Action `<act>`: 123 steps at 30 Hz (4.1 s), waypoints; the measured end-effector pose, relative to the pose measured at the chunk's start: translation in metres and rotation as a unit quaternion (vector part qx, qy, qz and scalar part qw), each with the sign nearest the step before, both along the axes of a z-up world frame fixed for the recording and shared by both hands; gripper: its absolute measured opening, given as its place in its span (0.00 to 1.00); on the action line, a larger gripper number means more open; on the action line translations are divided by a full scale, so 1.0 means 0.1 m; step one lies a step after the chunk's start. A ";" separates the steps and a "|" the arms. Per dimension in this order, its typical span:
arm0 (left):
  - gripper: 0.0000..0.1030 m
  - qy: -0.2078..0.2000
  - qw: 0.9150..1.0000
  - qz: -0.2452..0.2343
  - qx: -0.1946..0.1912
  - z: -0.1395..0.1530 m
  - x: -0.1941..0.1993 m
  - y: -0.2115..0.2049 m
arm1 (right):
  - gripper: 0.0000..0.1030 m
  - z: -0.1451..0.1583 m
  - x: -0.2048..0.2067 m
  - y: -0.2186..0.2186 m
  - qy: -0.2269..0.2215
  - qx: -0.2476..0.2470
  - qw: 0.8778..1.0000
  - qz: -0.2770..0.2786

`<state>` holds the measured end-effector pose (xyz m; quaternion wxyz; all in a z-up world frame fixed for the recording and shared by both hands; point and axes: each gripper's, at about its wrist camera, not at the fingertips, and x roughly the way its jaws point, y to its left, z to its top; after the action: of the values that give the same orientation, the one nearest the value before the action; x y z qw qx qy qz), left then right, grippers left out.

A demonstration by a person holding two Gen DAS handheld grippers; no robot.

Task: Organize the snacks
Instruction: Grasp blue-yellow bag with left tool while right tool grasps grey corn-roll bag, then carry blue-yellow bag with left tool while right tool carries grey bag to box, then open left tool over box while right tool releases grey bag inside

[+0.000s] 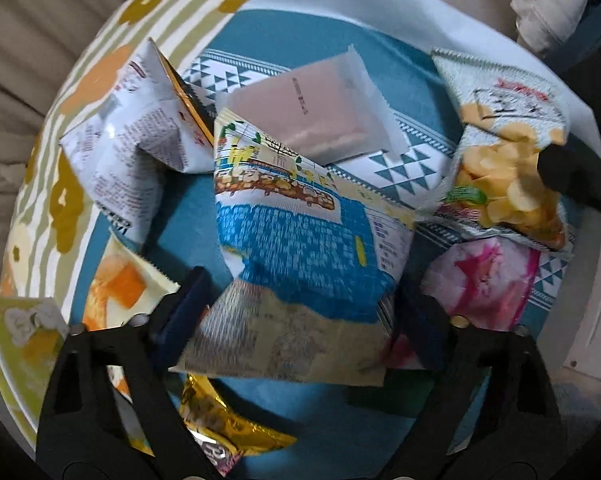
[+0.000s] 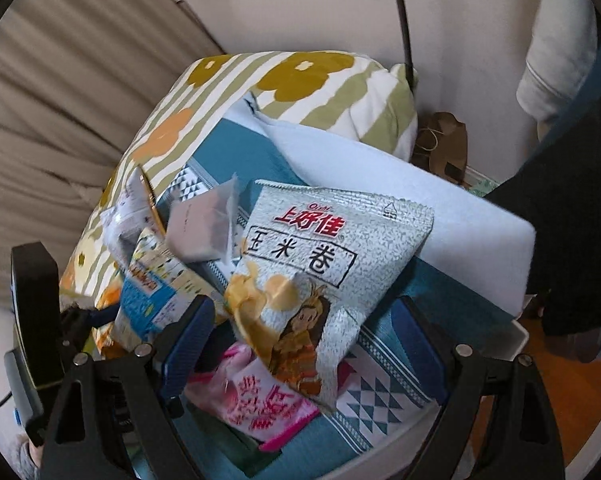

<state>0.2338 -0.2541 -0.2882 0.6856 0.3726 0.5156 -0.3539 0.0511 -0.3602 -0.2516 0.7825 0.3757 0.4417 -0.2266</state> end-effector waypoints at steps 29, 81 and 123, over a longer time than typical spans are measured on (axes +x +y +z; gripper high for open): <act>0.55 0.007 0.996 0.067 -0.059 0.34 0.09 0.19 | 0.50 -0.01 0.35 -0.02 0.007 -0.010 0.998 0.055; 0.55 -0.100 0.875 0.445 -0.163 1.78 0.77 3.80 | 0.50 1.40 1.75 2.85 -0.138 -0.084 0.869 0.468; 0.99 -0.051 0.851 0.488 -0.188 1.37 0.49 4.70 | 1.00 1.10 1.80 3.61 -0.095 -0.132 0.864 0.476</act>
<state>0.2828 0.2160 -0.1508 0.8522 -0.0457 0.5193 -0.0441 0.2307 0.0007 -0.1412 0.8759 0.0325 0.4562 0.1539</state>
